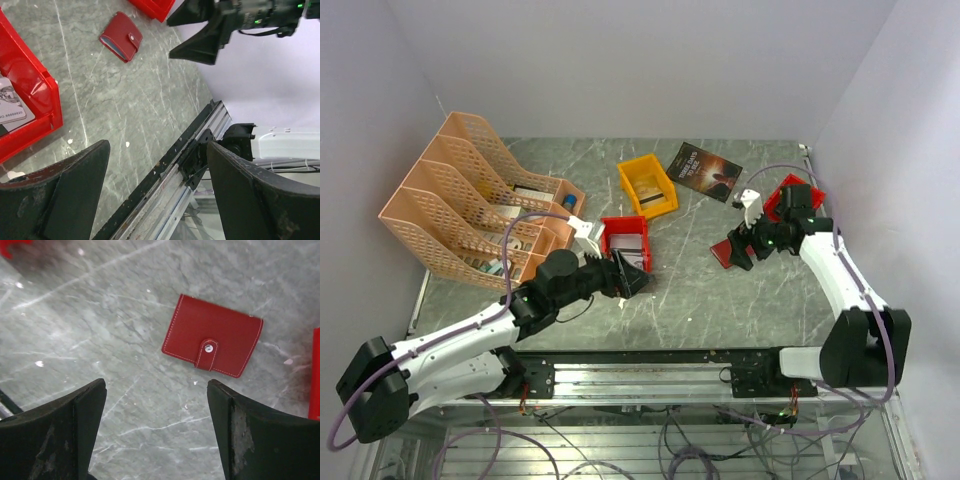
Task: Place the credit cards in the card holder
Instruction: Move the card holder to the center of the board.
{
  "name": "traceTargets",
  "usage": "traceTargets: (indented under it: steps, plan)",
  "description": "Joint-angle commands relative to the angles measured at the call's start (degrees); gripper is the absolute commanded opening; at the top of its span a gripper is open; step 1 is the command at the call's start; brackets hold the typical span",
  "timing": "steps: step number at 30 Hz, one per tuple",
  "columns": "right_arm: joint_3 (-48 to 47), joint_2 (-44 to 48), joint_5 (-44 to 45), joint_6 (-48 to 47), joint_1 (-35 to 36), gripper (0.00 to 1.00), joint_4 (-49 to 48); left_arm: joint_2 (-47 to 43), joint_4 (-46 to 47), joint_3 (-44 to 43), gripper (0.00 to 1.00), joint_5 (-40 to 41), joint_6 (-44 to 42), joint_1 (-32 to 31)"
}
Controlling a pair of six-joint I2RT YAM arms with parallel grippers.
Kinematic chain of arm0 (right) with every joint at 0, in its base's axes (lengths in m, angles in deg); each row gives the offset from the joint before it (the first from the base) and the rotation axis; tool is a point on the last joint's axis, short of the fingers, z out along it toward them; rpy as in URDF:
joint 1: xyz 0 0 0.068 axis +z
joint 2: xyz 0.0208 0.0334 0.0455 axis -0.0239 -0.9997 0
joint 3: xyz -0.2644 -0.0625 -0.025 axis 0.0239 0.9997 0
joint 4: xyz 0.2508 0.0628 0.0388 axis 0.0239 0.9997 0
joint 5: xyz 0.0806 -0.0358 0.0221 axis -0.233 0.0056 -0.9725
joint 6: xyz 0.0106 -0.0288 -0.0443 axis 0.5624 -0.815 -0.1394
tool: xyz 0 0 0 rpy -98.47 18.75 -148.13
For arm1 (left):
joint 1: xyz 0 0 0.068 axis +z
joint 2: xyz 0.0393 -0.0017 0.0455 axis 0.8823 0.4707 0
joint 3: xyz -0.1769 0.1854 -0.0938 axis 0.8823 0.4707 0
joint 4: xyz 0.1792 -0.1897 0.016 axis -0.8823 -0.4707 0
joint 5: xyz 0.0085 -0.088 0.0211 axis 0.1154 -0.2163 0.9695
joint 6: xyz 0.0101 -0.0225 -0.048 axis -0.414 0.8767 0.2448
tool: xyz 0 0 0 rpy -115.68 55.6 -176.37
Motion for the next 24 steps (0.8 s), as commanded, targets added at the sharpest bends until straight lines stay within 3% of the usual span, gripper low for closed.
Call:
traceTargets:
  steps: [1, 4, 11, 24]
  plan:
    - [-0.2, -5.1, 12.4, 3.7, 4.1, 0.73, -4.9, 0.0, 5.1, -0.5, 0.89, 3.1, 1.1, -0.6]
    - [0.3, -8.7, 19.4, 6.5, 6.4, 0.66, -8.2, -1.0, 5.3, 0.5, 0.9, 4.4, 1.5, -0.6]
    - [-4.1, -16.1, 23.4, 8.5, 6.5, 0.5, -10.1, -3.5, 3.4, 1.6, 0.9, 6.2, 1.6, -0.6]
    - [-7.3, -23.8, 20.6, 9.7, 5.7, 0.42, -11.5, -3.9, 2.2, 1.3, 0.9, 6.1, 1.4, -0.7]
